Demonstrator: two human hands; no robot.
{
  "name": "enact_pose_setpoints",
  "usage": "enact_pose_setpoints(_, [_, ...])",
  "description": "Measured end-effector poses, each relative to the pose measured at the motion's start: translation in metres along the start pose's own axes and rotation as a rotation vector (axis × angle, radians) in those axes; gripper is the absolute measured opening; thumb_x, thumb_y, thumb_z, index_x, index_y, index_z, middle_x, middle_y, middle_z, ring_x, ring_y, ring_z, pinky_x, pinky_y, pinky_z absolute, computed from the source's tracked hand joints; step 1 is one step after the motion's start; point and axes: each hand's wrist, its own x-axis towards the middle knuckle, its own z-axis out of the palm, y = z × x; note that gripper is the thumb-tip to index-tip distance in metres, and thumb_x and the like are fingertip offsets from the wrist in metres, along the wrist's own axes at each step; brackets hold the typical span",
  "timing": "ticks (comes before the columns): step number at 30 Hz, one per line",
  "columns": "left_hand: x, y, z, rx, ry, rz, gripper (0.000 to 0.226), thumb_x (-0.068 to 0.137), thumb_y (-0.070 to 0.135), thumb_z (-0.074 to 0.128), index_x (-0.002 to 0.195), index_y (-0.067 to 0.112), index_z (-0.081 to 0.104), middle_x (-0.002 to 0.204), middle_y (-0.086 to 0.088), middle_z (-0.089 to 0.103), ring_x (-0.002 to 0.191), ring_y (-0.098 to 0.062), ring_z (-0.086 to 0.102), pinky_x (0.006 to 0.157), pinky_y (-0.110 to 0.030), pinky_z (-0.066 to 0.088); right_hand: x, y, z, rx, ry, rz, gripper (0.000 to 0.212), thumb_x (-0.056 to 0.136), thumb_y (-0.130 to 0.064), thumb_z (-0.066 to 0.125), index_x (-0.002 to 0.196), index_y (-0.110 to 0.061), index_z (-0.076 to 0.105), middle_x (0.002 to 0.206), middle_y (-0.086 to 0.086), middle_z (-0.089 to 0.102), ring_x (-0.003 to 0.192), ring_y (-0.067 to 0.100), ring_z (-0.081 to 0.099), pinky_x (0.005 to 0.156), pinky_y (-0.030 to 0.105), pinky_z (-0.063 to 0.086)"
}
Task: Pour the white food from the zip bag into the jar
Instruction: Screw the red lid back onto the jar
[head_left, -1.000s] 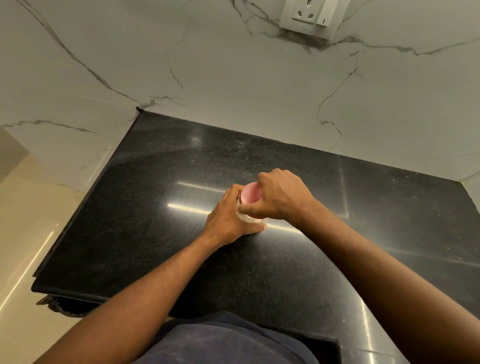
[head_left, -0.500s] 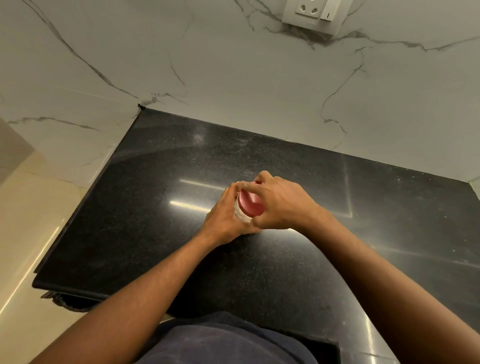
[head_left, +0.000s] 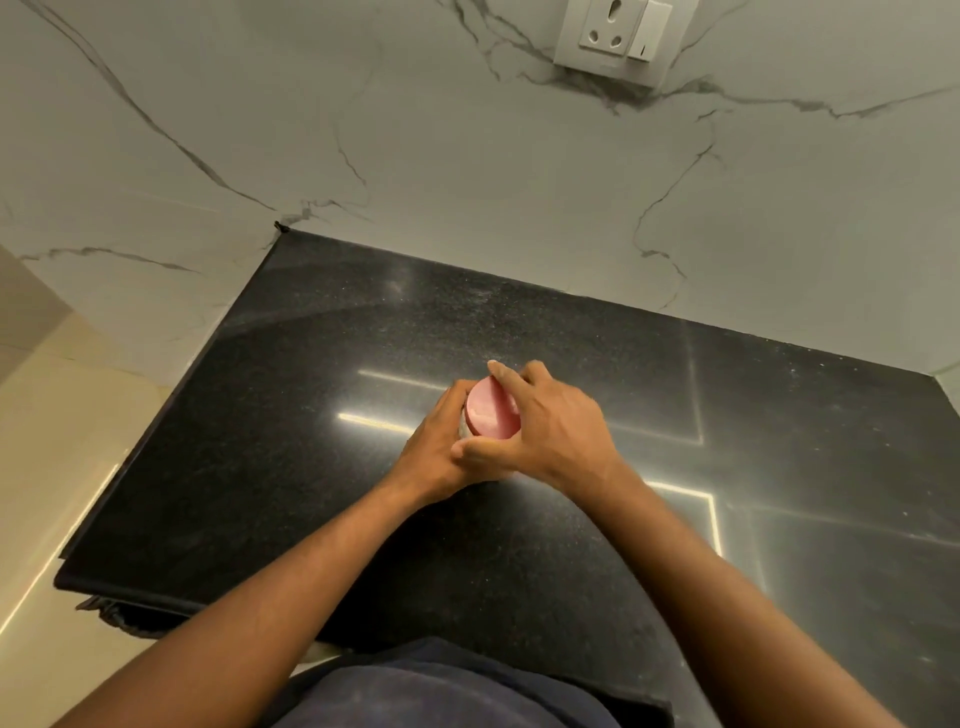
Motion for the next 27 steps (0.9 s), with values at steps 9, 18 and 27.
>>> enact_pose_setpoints(9, [-0.025, -0.021, 0.004, -0.038, 0.114, -0.005, 0.082, 0.066, 0.043, 0.091, 0.131, 0.063, 0.045, 0.134, 0.027, 0.060, 0.124, 0.014, 0.057, 0.096, -0.010, 0.050, -0.046, -0.001, 0.073, 1.025, 0.172, 0.297, 0.126, 0.063, -0.060, 0.092, 0.162, -0.043, 0.017, 0.144, -0.037, 0.047, 0.129, -0.017, 0.050, 0.107, 0.024, 0.049])
enact_pose_setpoints(18, [0.038, -0.014, -0.030, 0.028, 0.119, 0.065, 0.085, 0.067, 0.032, 0.093, 0.142, 0.038, 0.054, 0.127, 0.022, 0.068, 0.121, 0.006, 0.065, 0.097, -0.011, 0.051, 0.025, 0.000, 0.073, 1.056, 0.306, 0.302, 0.097, 0.062, -0.051, 0.096, 0.144, -0.027, 0.052, 0.132, -0.012, 0.068, 0.118, -0.002, 0.065, 0.097, 0.024, 0.056])
enact_pose_setpoints(27, [0.091, -0.030, -0.049, 0.028, 0.086, -0.040, 0.092, 0.069, 0.019, 0.094, 0.148, 0.033, 0.049, 0.122, 0.026, 0.063, 0.112, 0.016, 0.060, 0.098, -0.015, 0.051, 0.082, 0.005, 0.074, 0.985, 0.292, 0.315, 0.095, 0.059, -0.055, 0.095, 0.139, -0.028, 0.052, 0.128, -0.011, 0.068, 0.113, 0.000, 0.065, 0.097, 0.027, 0.056])
